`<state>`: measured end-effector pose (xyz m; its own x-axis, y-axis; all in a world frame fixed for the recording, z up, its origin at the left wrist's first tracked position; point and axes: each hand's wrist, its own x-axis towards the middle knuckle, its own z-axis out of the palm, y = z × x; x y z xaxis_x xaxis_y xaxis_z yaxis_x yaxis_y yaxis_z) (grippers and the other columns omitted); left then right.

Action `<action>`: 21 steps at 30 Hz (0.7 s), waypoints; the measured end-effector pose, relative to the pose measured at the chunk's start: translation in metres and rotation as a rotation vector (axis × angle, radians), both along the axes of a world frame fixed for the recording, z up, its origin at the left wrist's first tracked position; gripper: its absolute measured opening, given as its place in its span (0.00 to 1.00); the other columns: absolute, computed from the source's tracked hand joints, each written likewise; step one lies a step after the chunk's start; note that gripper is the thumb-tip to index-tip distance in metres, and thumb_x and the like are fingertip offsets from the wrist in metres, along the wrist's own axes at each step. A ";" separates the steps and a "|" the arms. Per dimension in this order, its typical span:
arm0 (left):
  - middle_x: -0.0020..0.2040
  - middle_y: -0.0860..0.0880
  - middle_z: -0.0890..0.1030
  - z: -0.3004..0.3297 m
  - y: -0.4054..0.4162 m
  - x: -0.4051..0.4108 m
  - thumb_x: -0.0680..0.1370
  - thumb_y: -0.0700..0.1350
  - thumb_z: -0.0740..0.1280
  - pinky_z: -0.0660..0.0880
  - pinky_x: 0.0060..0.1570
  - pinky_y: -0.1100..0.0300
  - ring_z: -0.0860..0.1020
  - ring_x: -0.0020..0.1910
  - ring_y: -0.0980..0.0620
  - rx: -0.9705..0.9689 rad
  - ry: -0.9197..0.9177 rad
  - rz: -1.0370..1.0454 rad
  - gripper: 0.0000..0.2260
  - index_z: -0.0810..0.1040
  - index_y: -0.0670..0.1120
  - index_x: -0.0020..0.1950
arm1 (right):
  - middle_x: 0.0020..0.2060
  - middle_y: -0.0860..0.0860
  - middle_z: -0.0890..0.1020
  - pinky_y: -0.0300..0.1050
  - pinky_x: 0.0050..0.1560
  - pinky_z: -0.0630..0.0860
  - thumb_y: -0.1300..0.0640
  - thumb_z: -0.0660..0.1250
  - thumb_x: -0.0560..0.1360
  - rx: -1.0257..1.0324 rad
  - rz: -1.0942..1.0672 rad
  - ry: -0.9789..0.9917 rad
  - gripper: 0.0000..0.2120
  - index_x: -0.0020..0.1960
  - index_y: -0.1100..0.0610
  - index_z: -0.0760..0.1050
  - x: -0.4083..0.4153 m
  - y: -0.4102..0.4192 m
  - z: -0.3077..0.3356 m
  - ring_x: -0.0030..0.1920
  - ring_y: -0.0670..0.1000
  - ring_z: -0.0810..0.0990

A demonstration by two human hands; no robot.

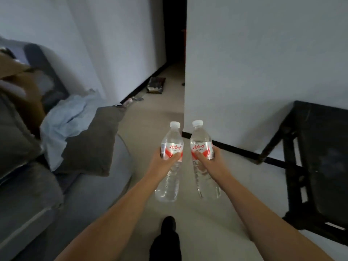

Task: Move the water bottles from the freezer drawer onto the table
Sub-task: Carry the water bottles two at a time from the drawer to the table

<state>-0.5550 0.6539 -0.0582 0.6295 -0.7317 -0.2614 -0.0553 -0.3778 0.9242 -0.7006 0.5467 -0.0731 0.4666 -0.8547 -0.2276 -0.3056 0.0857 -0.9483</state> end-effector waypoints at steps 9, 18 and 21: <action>0.53 0.52 0.82 0.023 -0.208 0.077 0.68 0.58 0.74 0.79 0.55 0.48 0.82 0.50 0.51 -0.016 -0.011 -0.349 0.26 0.72 0.51 0.63 | 0.46 0.43 0.79 0.36 0.41 0.76 0.47 0.71 0.73 -0.014 -0.351 -0.074 0.21 0.61 0.51 0.67 0.040 -0.141 0.024 0.45 0.42 0.80; 0.54 0.52 0.80 0.012 -0.355 0.022 0.71 0.53 0.73 0.77 0.43 0.62 0.79 0.47 0.56 0.003 -0.018 -0.633 0.23 0.70 0.50 0.63 | 0.53 0.48 0.80 0.40 0.45 0.80 0.46 0.71 0.73 0.006 -0.603 -0.077 0.26 0.65 0.51 0.66 -0.013 -0.240 0.014 0.50 0.47 0.83; 0.55 0.50 0.80 0.008 -0.418 -0.008 0.71 0.53 0.74 0.80 0.47 0.54 0.80 0.51 0.51 0.010 -0.004 -0.701 0.24 0.70 0.49 0.63 | 0.52 0.50 0.82 0.42 0.46 0.81 0.44 0.72 0.72 0.017 -0.658 -0.090 0.26 0.65 0.52 0.68 -0.043 -0.289 0.006 0.49 0.48 0.84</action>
